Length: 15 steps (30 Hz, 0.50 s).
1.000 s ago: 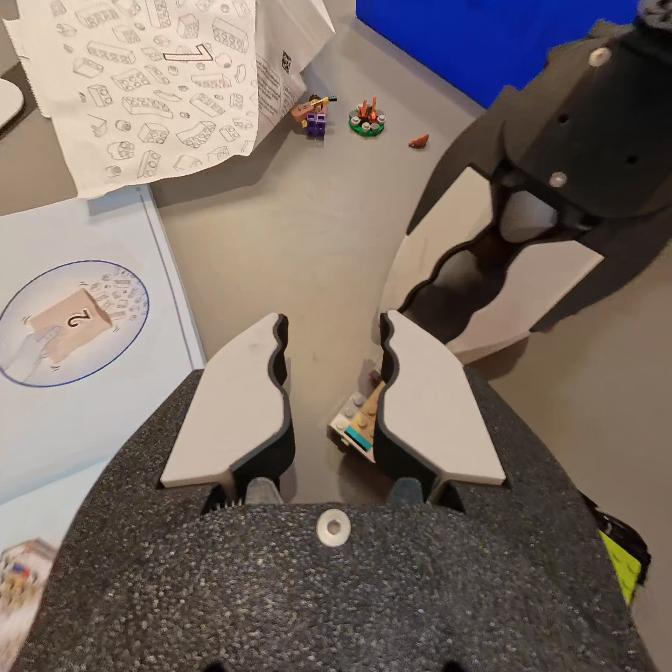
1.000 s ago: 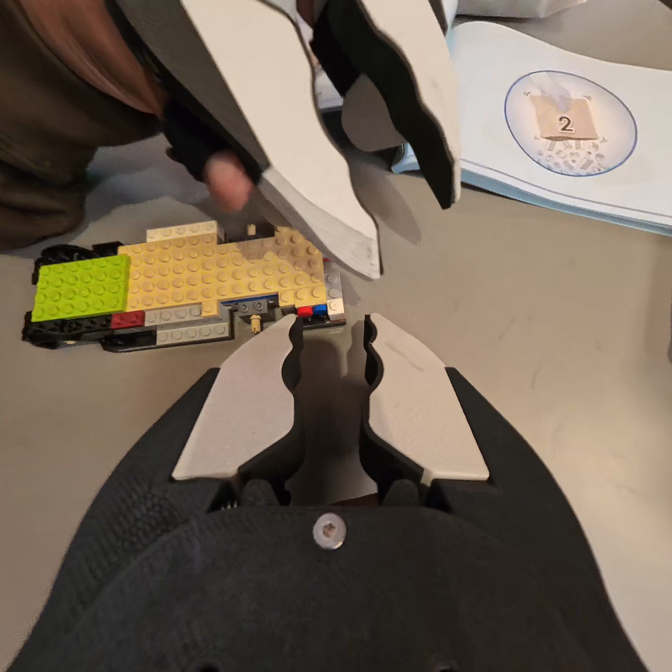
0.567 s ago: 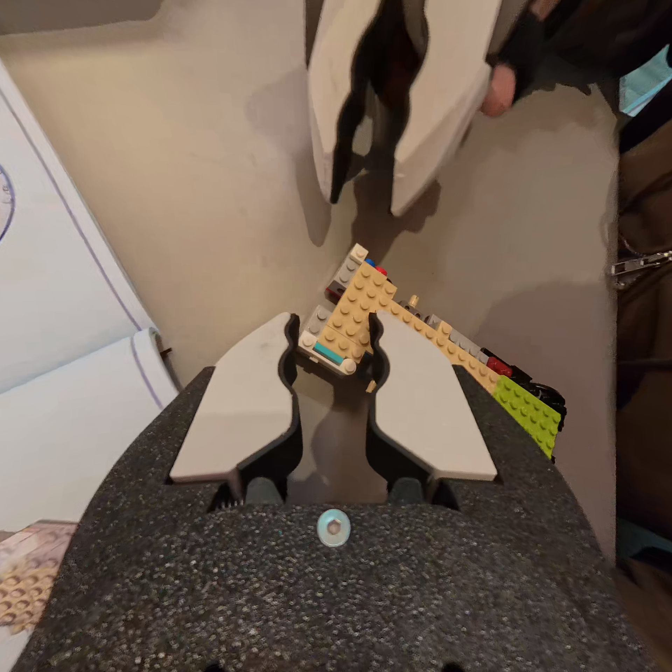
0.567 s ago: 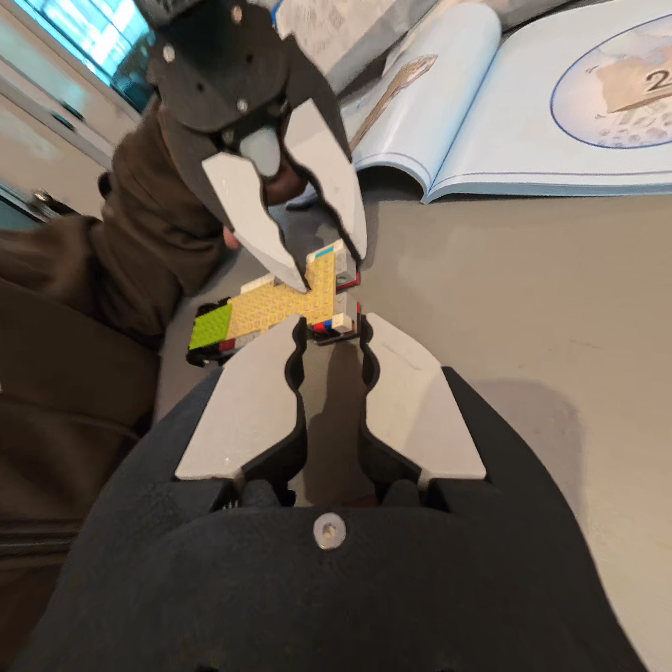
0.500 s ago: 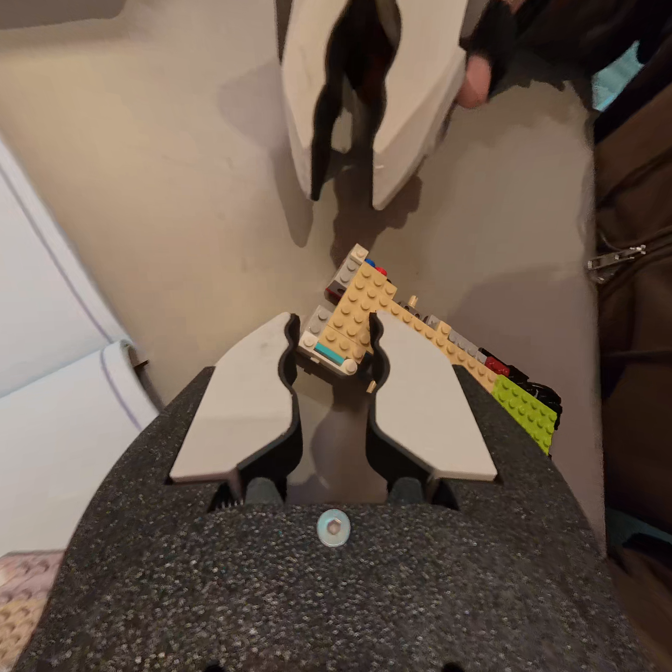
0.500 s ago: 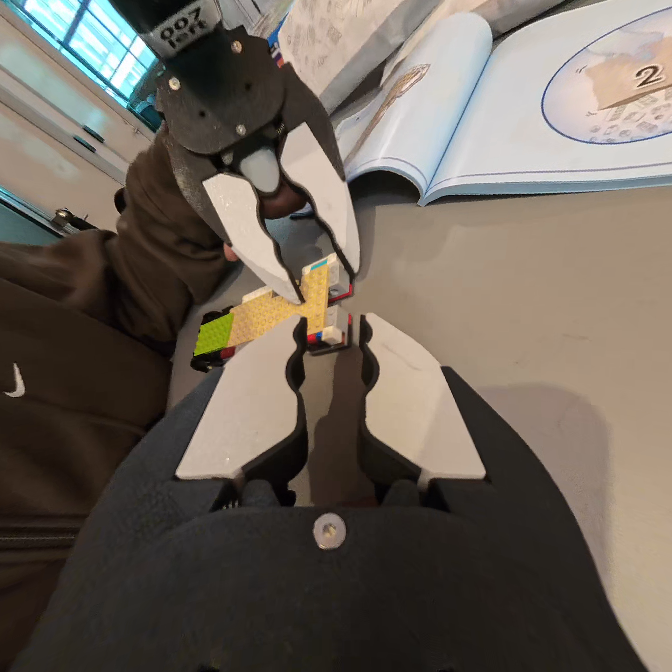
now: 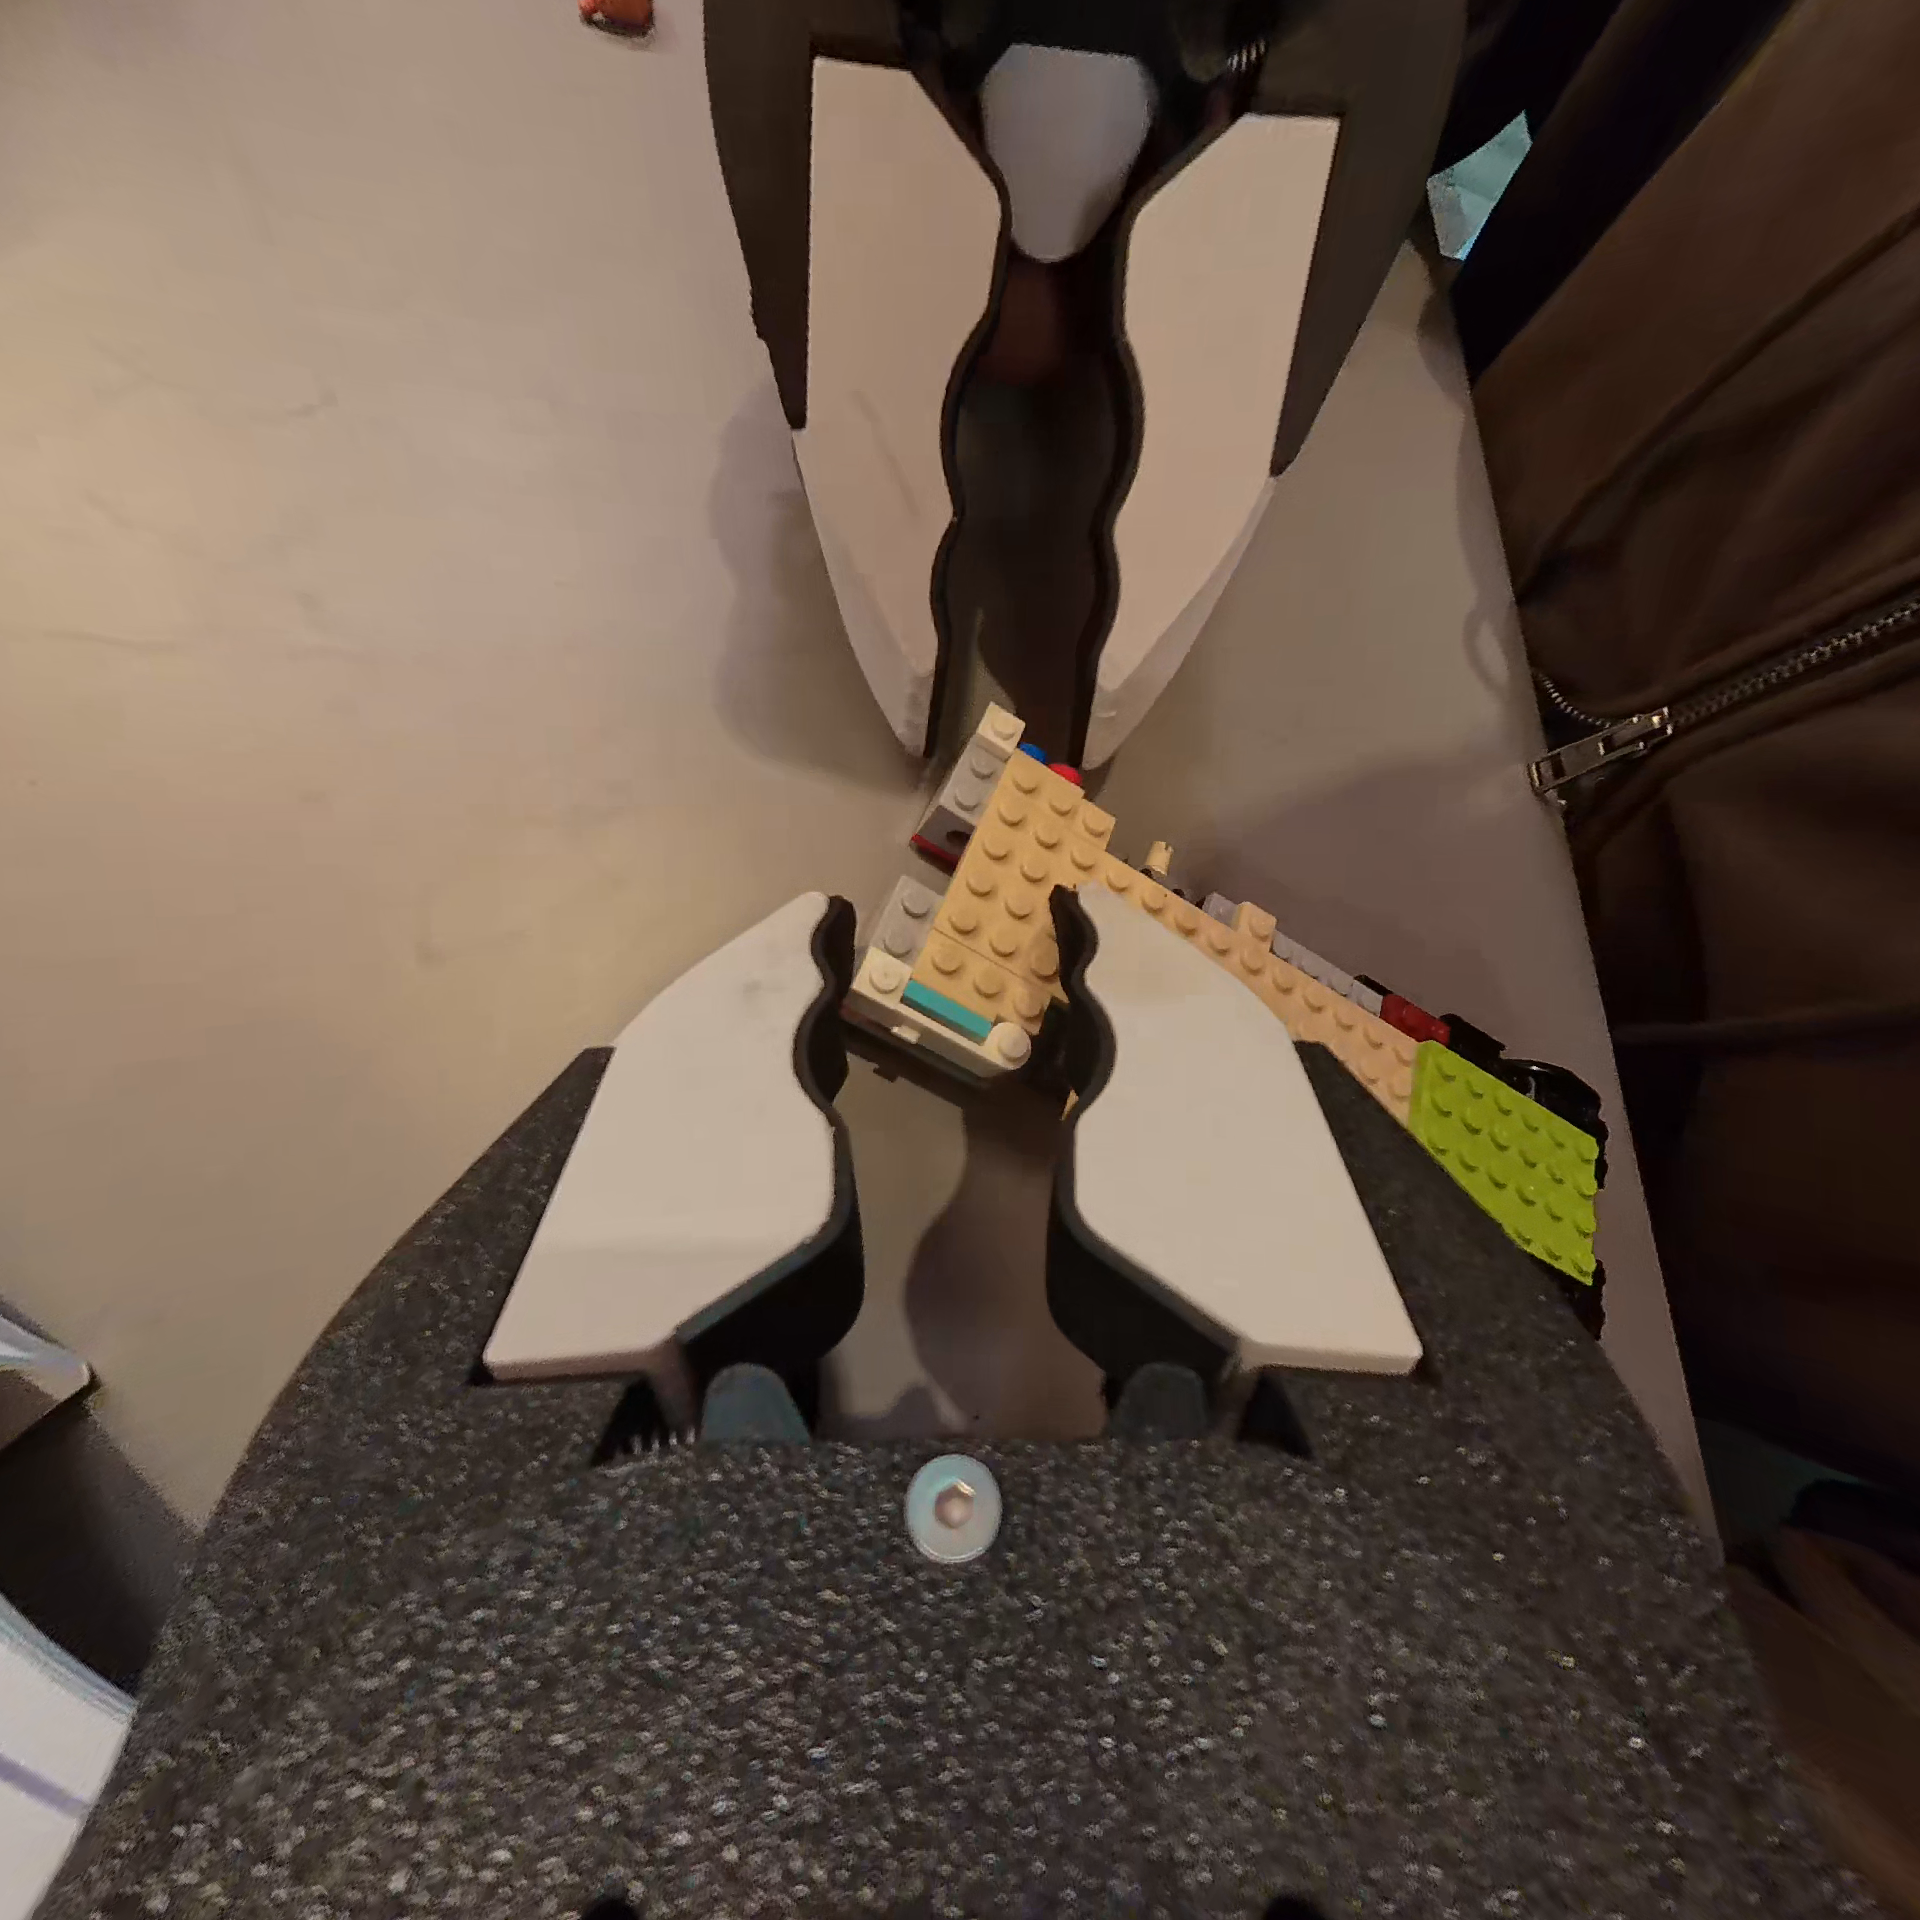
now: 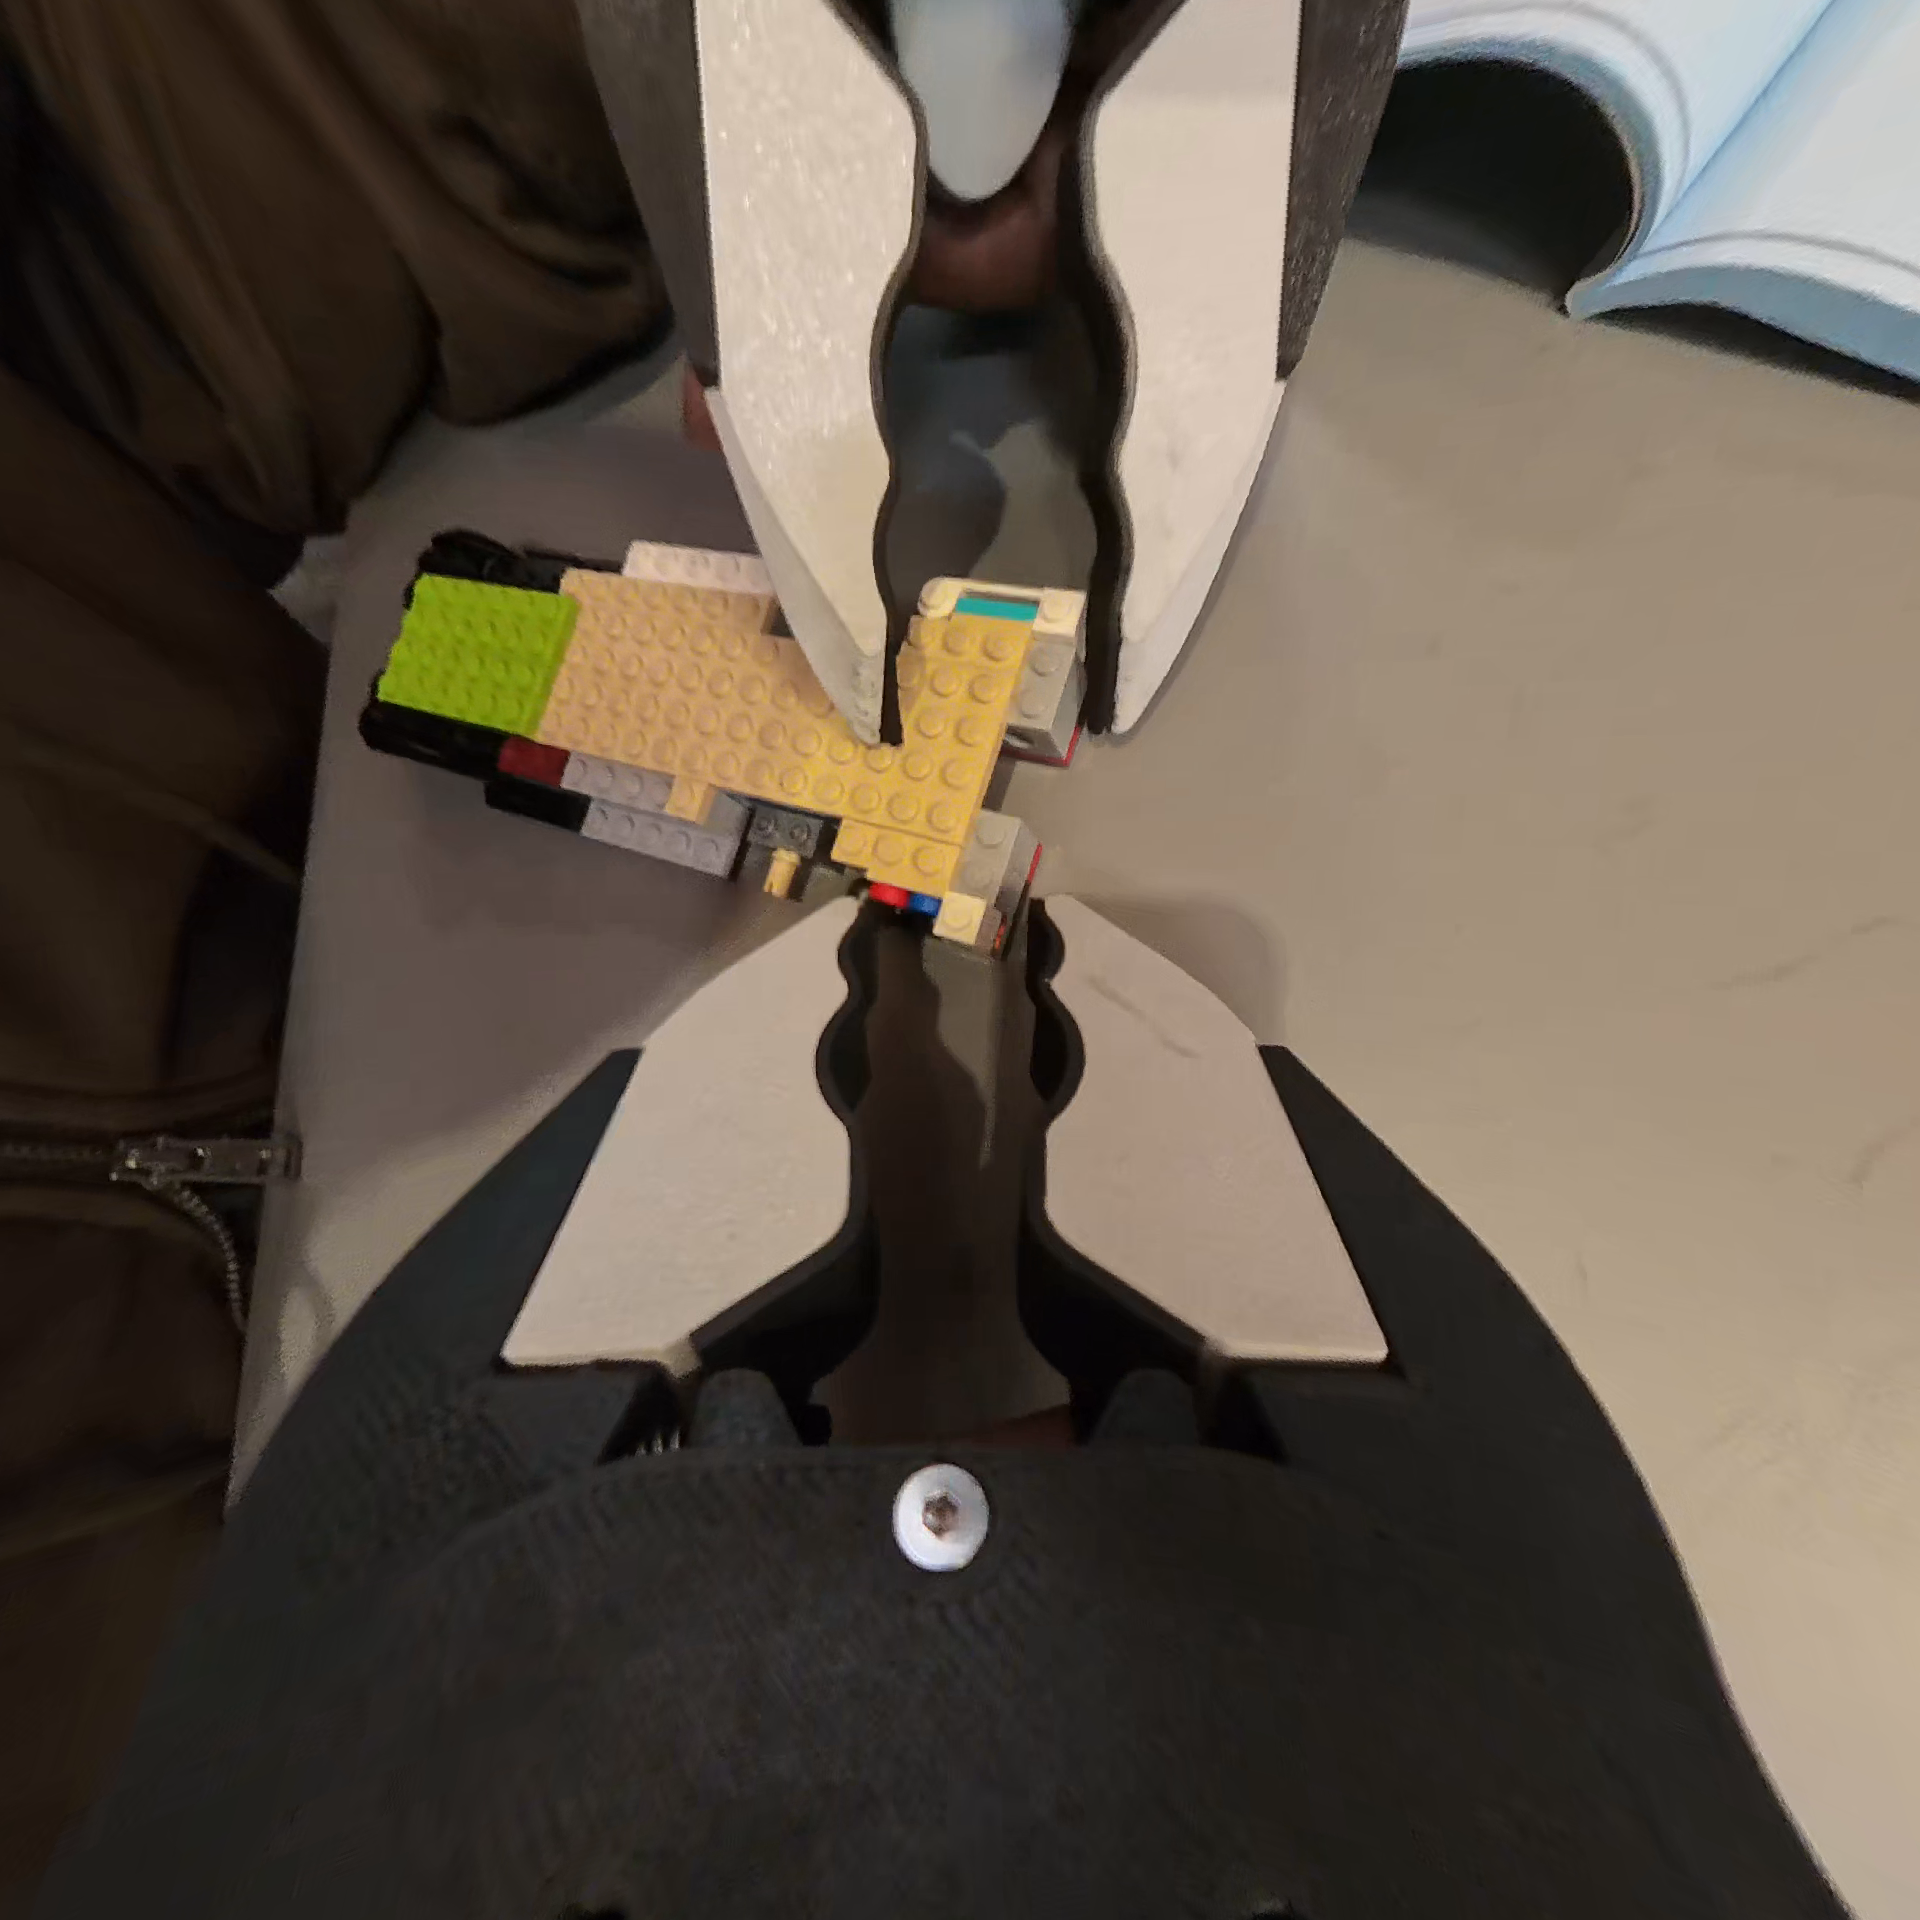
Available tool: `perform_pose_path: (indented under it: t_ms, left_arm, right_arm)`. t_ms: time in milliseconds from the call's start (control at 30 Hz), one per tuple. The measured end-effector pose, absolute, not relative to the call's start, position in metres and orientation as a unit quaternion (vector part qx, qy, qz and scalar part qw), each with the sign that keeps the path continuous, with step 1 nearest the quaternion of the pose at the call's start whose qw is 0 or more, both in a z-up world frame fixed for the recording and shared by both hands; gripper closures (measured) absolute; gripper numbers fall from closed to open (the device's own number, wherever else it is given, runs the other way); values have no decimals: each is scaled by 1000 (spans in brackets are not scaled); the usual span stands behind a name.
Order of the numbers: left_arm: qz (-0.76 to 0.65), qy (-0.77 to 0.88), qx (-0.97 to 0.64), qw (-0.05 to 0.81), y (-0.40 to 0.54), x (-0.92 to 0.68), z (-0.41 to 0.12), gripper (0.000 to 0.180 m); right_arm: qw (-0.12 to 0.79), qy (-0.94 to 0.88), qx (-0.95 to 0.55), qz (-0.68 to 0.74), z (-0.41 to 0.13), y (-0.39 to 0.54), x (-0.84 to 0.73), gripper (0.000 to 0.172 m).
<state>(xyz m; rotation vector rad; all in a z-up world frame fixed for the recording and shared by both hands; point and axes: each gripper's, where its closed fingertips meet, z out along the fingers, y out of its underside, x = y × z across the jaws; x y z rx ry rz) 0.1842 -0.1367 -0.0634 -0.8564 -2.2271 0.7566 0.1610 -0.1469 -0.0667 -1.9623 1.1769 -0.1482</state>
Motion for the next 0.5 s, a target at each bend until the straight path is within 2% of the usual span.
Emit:
perform_pose_path:
  t_ms: [333,500]
  left_arm:
    - [283,-831,-350,328,-130,176,-63,144]
    - [278,-825,-361,334,-127,172,-63,144]
  right_arm:
    - [426,454,-782,-32,-66,-143,154,158]
    - [411,436,-800,-34,-70,-139,150,157]
